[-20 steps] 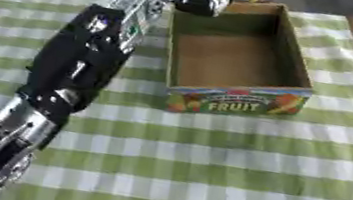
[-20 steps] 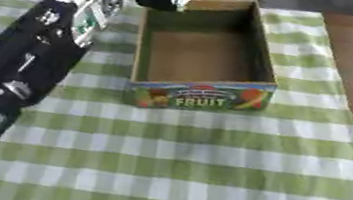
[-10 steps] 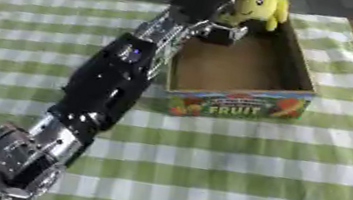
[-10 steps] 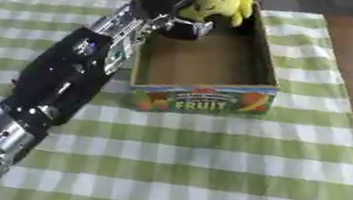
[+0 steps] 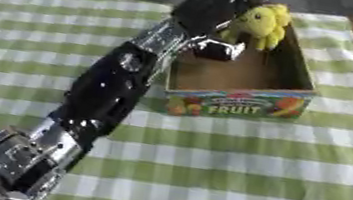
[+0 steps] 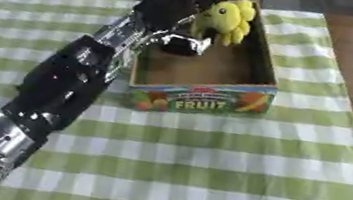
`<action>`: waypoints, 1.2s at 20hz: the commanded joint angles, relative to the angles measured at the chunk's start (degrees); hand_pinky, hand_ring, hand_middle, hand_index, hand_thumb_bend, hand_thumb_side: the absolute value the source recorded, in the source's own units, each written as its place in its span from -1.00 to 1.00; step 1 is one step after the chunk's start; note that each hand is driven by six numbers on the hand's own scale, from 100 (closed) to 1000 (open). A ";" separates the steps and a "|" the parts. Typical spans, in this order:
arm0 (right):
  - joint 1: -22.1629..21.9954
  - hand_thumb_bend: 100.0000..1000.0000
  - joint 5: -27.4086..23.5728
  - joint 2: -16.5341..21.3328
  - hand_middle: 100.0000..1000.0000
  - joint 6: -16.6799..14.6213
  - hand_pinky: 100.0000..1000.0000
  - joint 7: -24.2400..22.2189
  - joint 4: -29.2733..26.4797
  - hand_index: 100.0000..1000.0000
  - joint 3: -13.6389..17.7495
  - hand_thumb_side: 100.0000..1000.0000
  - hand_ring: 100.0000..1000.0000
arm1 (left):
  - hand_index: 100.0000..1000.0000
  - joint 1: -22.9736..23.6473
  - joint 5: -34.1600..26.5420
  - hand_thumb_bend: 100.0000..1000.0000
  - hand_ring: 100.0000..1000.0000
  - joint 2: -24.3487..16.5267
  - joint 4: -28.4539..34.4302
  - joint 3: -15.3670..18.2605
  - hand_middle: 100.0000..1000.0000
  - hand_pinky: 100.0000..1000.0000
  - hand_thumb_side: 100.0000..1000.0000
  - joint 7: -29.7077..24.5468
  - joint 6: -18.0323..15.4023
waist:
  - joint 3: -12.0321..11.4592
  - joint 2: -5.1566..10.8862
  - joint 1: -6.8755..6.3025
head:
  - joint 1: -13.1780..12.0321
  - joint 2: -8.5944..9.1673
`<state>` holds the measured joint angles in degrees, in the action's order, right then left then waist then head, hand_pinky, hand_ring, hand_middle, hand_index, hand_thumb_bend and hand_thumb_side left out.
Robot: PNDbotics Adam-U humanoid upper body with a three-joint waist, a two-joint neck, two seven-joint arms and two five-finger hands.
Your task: Pick up objects on the table and place them in the box.
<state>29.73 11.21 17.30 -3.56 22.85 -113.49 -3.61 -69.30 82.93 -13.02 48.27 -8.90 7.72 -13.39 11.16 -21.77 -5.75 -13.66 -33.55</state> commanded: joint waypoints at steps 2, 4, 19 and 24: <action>0.56 -1.00 -0.30 0.20 0.08 0.13 0.54 0.04 -1.10 0.68 0.16 0.48 0.67 | 1.00 -0.64 1.31 -0.22 0.83 -0.72 0.88 0.55 0.76 0.80 0.33 -3.07 0.31 | -0.08 1.24 0.53 | 0.01 0.46; 0.56 -1.00 -0.32 0.19 0.08 0.13 0.54 0.05 -1.10 0.68 0.17 0.48 0.67 | 1.00 -0.52 1.46 -0.12 0.83 -0.78 1.01 0.72 0.77 0.80 0.36 -3.74 0.67 | -0.09 1.24 0.60 | 0.00 0.47; -1.16 -1.00 0.16 0.75 0.09 0.45 0.54 1.03 -1.10 0.68 1.08 0.48 0.68 | 0.56 4.92 -44.85 -0.60 0.31 -6.26 25.28 2.07 0.13 0.31 0.34 16.59 11.23 | -2.86 2.52 1.11 | 2.76 -1.42; -1.69 -1.00 0.39 0.75 0.09 0.51 0.54 1.51 -1.10 0.68 1.46 0.48 0.68 | 0.51 9.58 -59.80 -0.64 0.25 -10.63 40.01 2.85 0.06 0.28 0.33 16.63 14.39 | -4.29 3.15 1.70 | 3.94 -2.04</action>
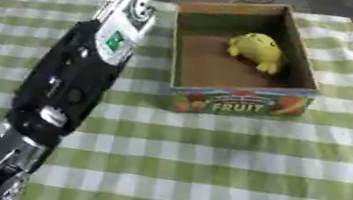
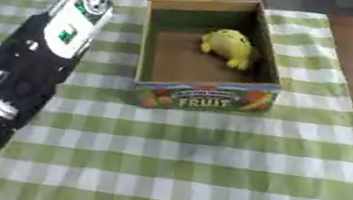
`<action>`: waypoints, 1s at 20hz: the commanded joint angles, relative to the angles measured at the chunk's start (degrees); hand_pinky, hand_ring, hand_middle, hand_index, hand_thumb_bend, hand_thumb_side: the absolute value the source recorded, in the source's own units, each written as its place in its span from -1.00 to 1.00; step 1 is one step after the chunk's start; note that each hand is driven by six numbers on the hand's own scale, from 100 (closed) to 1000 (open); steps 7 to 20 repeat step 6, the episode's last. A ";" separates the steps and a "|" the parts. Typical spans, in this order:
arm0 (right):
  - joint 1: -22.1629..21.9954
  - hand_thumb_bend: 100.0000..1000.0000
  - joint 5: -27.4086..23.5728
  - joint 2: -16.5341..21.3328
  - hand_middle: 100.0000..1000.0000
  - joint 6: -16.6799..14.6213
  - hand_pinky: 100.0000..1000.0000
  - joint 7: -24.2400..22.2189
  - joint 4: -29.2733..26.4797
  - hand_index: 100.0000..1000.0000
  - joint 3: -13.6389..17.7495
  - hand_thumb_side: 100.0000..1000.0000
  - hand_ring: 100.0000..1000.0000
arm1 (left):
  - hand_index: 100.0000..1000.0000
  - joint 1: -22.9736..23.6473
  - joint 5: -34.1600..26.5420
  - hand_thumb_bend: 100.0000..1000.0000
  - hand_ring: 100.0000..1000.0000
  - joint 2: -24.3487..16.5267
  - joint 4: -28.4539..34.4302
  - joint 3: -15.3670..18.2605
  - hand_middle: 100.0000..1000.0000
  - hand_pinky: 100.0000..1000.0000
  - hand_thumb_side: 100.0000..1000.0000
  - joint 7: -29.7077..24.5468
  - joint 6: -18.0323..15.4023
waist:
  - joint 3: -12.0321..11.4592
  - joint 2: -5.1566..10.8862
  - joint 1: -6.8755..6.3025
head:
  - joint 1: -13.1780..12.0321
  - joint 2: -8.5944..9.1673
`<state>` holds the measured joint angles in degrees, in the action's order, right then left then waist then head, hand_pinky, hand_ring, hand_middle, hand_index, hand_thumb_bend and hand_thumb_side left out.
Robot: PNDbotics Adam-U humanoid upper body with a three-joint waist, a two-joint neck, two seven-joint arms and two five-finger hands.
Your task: Pick up objects on the table and place them in the box.
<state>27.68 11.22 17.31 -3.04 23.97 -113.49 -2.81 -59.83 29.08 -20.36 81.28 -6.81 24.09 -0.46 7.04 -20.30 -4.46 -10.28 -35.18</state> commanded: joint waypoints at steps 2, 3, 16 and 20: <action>0.12 -1.00 0.46 0.71 0.09 0.01 0.54 0.63 -1.10 0.68 0.88 0.48 0.68 | 0.48 2.46 -10.06 -0.65 0.23 -4.84 12.46 1.81 0.05 0.26 0.32 1.03 2.78 | -0.87 2.00 0.72 | 1.07 -0.59; -0.02 -1.00 0.50 0.68 0.09 0.03 0.54 0.76 -1.10 0.68 0.99 0.48 0.67 | 0.47 3.78 -12.31 -0.66 0.22 -5.36 15.03 2.40 0.04 0.25 0.32 1.52 3.57 | -1.26 2.16 0.88 | 1.35 -0.71; -0.35 -1.00 0.63 0.58 0.10 0.05 0.53 1.17 -1.10 0.68 1.33 0.49 0.67 | 0.44 8.10 -18.87 -0.69 0.19 -6.33 21.90 4.53 0.02 0.21 0.31 3.15 6.00 | -2.34 2.55 1.41 | 2.24 -1.03; -0.35 -1.00 0.63 0.58 0.10 0.05 0.53 1.17 -1.10 0.68 1.33 0.49 0.67 | 0.44 8.10 -18.87 -0.69 0.19 -6.33 21.90 4.53 0.02 0.21 0.31 3.15 6.00 | -2.34 2.55 1.41 | 2.24 -1.03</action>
